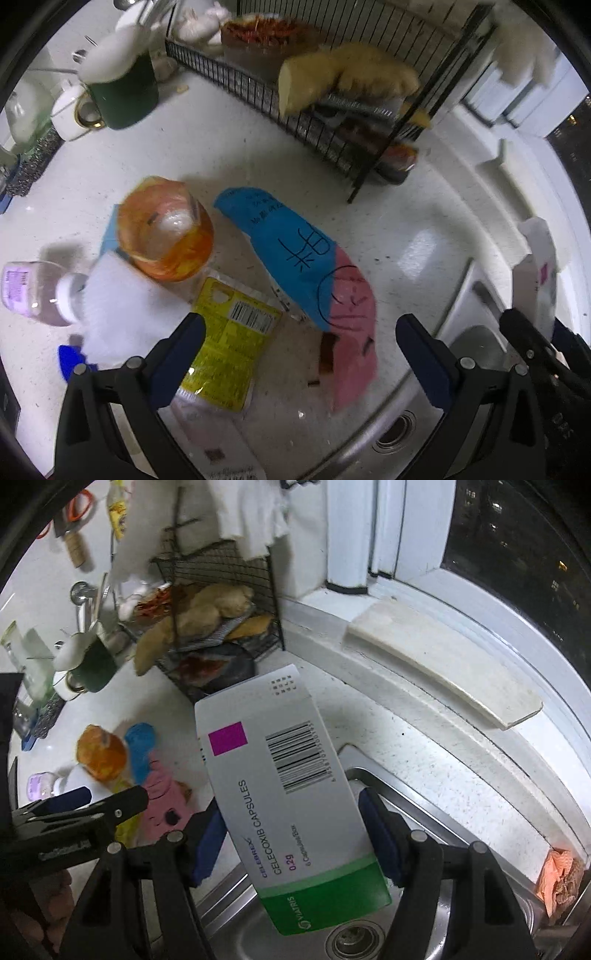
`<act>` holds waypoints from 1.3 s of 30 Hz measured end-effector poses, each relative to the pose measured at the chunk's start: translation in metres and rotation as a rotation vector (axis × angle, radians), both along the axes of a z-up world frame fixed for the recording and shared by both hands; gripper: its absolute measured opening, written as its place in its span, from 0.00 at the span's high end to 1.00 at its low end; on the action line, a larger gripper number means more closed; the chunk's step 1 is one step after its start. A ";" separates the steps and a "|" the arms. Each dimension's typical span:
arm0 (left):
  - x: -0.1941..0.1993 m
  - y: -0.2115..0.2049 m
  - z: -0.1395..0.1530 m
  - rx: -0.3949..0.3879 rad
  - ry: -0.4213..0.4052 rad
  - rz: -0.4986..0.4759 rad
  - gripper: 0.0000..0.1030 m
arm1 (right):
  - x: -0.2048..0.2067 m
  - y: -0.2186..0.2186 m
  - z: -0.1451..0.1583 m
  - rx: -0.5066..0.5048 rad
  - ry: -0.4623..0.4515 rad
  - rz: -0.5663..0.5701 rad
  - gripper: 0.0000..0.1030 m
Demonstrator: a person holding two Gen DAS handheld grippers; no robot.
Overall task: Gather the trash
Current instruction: 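Grasp the blue-and-pink plastic bag with the left gripper while the right gripper holds the box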
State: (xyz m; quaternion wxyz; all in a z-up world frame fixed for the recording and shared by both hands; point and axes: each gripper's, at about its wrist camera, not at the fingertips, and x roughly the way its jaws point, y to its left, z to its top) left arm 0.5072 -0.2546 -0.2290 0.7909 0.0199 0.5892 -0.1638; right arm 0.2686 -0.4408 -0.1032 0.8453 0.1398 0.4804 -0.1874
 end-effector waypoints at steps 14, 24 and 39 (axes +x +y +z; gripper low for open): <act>-0.001 -0.026 -0.034 0.005 0.053 -0.088 0.81 | 0.014 -0.014 -0.040 0.054 0.054 0.012 0.34; -0.057 -0.012 0.023 -0.052 -0.038 -0.205 0.90 | -0.013 0.014 -0.003 0.019 0.031 0.015 0.34; -0.158 0.098 0.133 -0.100 -0.241 -0.212 0.90 | -0.087 0.117 0.081 -0.050 -0.104 0.092 0.34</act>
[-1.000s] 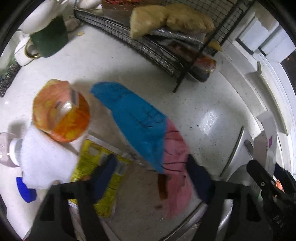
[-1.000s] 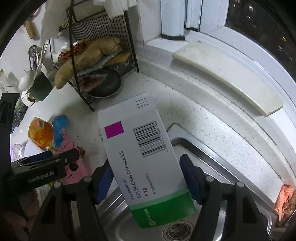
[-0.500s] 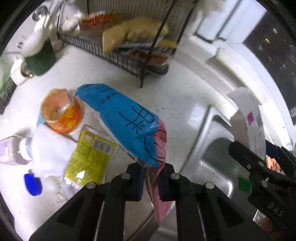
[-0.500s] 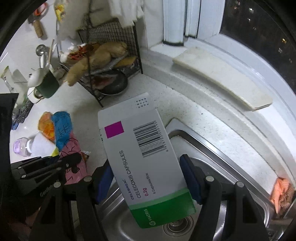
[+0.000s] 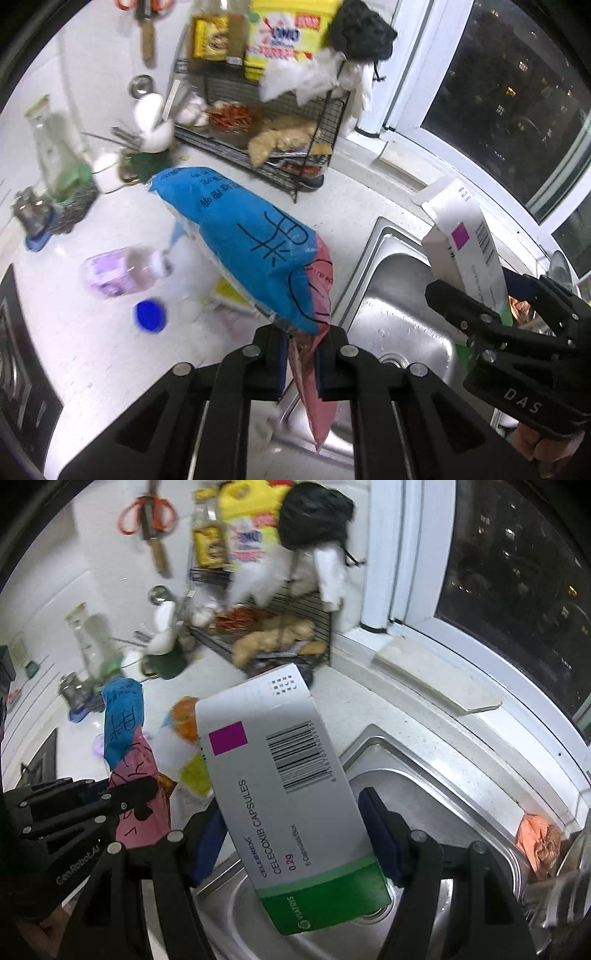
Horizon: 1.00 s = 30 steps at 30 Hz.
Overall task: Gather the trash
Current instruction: 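Grasp the blue-and-pink plastic bag with the left gripper while the right gripper holds the box, then carry the bag and box down to the red bucket and release both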
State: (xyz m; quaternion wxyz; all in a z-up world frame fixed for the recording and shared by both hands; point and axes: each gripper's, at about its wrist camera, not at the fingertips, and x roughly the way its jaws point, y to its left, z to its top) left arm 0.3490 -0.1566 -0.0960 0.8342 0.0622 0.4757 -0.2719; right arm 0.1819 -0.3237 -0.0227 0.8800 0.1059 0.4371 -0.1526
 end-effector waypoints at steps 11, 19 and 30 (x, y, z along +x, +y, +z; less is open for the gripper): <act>-0.093 0.117 0.010 0.029 -0.042 0.104 0.90 | -0.047 0.110 0.012 0.018 -0.054 0.134 0.34; -0.163 0.206 -0.003 0.061 0.009 0.207 0.90 | -0.082 0.191 0.003 0.013 -0.042 0.250 0.34; -0.225 0.283 -0.065 0.077 0.120 0.284 0.90 | -0.103 0.262 -0.066 0.040 0.090 0.366 0.35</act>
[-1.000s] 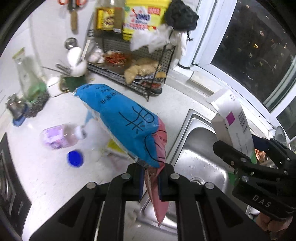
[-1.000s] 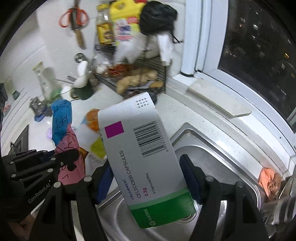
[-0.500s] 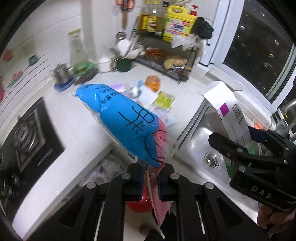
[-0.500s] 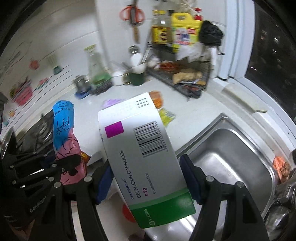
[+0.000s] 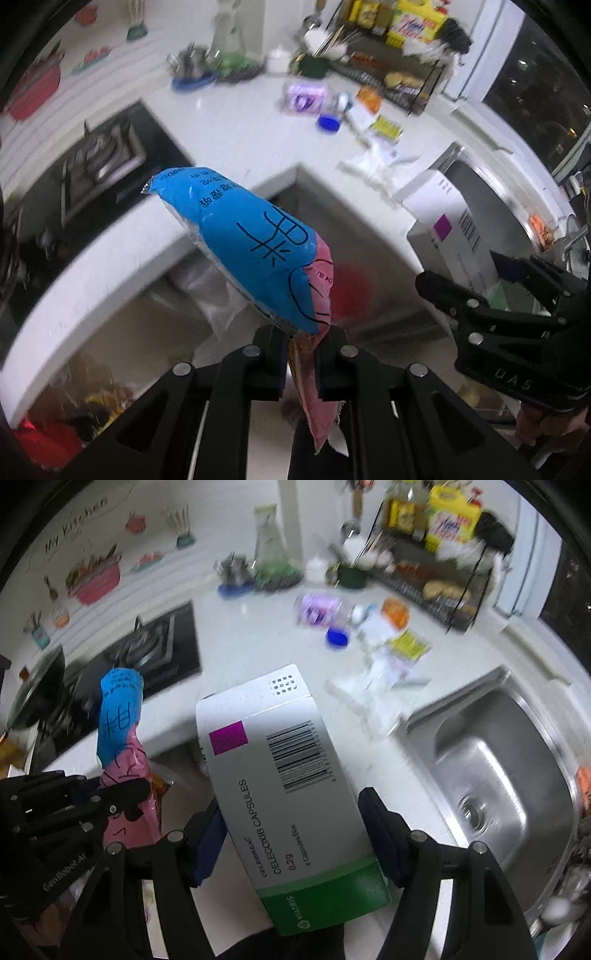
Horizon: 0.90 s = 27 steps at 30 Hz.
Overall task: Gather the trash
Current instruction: 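Carry the bag and box down to the red bucket and release both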
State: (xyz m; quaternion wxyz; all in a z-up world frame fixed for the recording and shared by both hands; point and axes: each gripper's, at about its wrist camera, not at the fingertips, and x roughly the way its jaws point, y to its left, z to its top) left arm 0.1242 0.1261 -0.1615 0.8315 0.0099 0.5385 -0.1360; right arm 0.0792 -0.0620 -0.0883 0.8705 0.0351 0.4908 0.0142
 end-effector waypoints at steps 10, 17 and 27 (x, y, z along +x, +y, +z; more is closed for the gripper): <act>0.000 0.020 -0.105 -0.017 0.154 -0.008 0.90 | 0.004 0.026 -0.108 -0.004 0.155 0.033 0.35; 0.014 0.007 -0.213 -0.049 0.264 -0.051 0.90 | 0.016 0.015 -0.207 0.005 0.243 -0.028 0.35; 0.028 -0.029 -0.385 -0.099 0.401 -0.151 0.91 | 0.039 -0.018 -0.365 -0.032 0.325 -0.116 0.35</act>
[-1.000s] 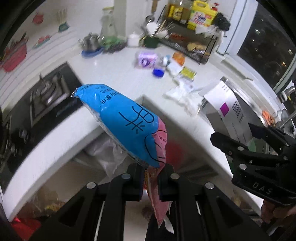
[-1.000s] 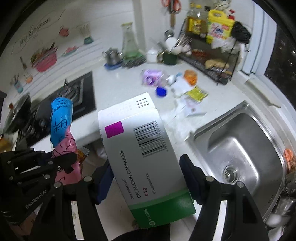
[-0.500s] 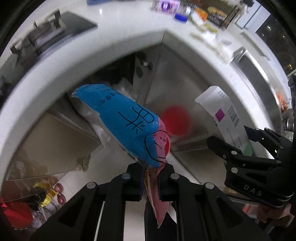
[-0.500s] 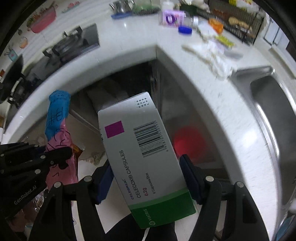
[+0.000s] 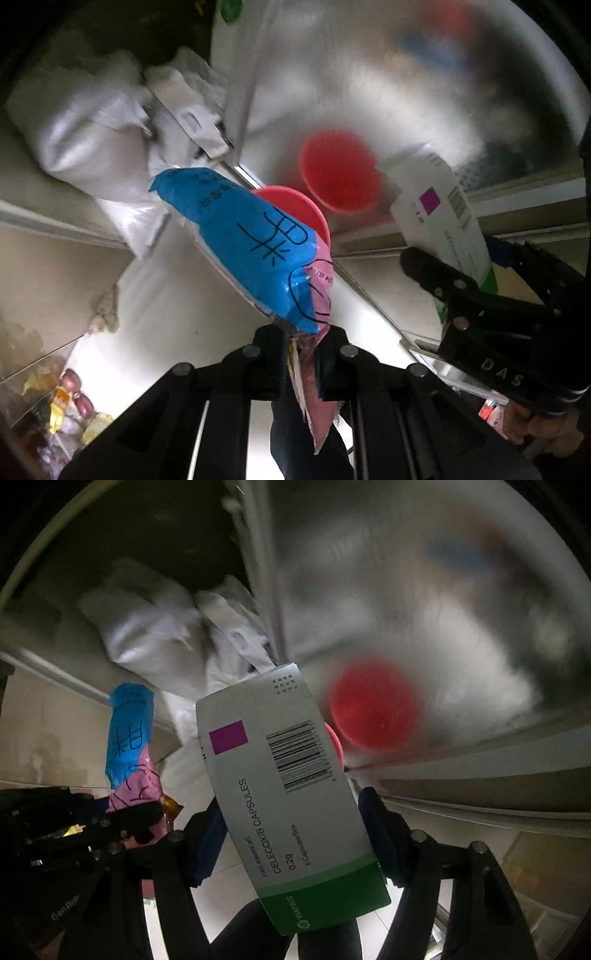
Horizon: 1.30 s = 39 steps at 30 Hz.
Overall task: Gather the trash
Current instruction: 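Carry the bag and box down to the red bucket and release both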
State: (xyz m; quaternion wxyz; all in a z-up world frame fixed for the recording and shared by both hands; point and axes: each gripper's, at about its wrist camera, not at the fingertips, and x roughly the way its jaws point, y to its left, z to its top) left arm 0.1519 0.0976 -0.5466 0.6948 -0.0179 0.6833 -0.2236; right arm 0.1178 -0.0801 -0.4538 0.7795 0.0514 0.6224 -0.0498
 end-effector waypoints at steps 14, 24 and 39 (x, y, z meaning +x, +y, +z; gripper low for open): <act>0.026 -0.054 -0.151 -0.103 0.110 -0.029 0.86 | 0.024 -0.028 -0.123 -0.131 0.025 -0.065 0.35; 0.020 -0.036 -0.146 -0.001 0.074 -0.012 0.49 | 0.013 -0.031 -0.125 -0.098 0.044 -0.062 0.35; 0.014 0.039 -0.147 0.046 -0.013 0.160 0.00 | 0.026 0.007 -0.152 -0.058 0.099 0.093 0.35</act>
